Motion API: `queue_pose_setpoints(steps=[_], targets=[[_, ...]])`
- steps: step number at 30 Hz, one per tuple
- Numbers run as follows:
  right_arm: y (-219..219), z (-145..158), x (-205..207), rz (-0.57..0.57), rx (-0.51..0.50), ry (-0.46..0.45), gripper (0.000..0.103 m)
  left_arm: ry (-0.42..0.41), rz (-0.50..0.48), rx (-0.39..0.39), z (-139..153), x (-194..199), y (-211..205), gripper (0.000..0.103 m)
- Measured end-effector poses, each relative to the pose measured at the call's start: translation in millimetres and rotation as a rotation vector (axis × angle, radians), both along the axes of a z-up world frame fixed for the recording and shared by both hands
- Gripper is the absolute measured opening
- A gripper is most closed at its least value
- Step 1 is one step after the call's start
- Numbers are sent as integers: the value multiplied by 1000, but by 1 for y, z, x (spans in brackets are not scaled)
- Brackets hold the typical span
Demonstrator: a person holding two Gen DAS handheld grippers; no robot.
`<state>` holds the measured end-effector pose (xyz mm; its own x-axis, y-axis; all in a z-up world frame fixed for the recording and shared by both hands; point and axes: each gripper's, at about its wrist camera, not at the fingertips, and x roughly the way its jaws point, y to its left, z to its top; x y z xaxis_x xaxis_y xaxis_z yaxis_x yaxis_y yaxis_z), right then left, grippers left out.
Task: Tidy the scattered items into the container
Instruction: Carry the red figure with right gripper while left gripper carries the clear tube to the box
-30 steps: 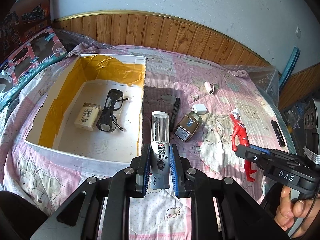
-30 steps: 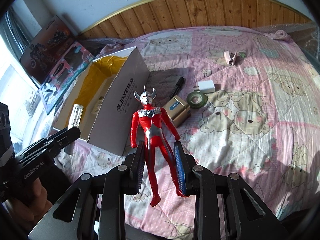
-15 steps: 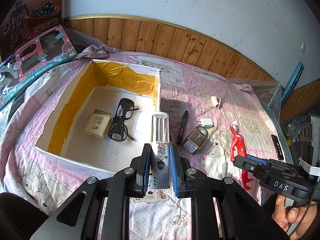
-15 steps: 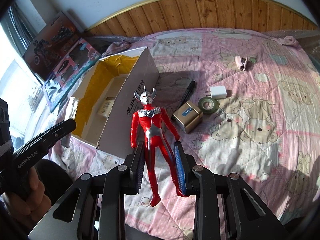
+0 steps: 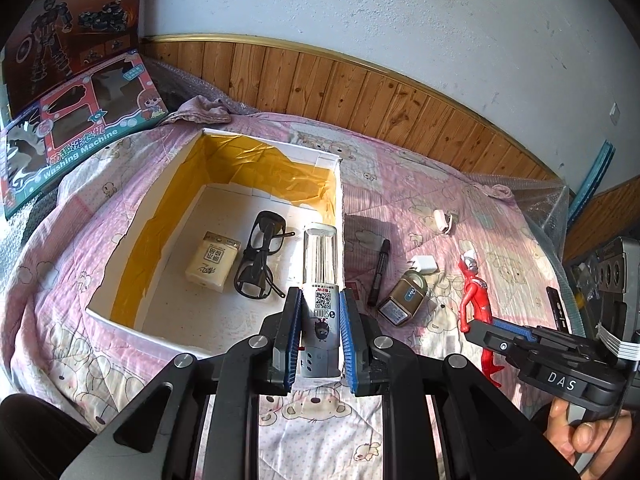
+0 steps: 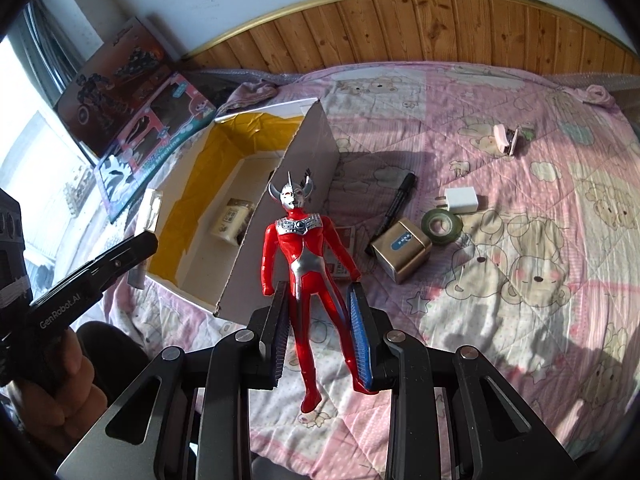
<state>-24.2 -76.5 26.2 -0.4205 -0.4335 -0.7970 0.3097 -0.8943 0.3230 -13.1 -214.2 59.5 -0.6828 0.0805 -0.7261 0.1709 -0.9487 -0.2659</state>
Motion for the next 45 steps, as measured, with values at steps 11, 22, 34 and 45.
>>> queue_pose_setpoints(steps=[11, 22, 34, 45], targets=[[-29, 3, -14, 45, 6, -2, 30, 16, 23, 1, 3, -7, -20, 19], [-68, 11, -29, 107, 13, 12, 30, 24, 49, 5, 3, -13, -46, 19], [-112, 26, -49, 176, 21, 47, 30, 34, 69, -14, 7, -23, -77, 19], [-160, 35, -75, 250, 47, 74, 30, 28, 84, -14, 6, -31, -101, 19]])
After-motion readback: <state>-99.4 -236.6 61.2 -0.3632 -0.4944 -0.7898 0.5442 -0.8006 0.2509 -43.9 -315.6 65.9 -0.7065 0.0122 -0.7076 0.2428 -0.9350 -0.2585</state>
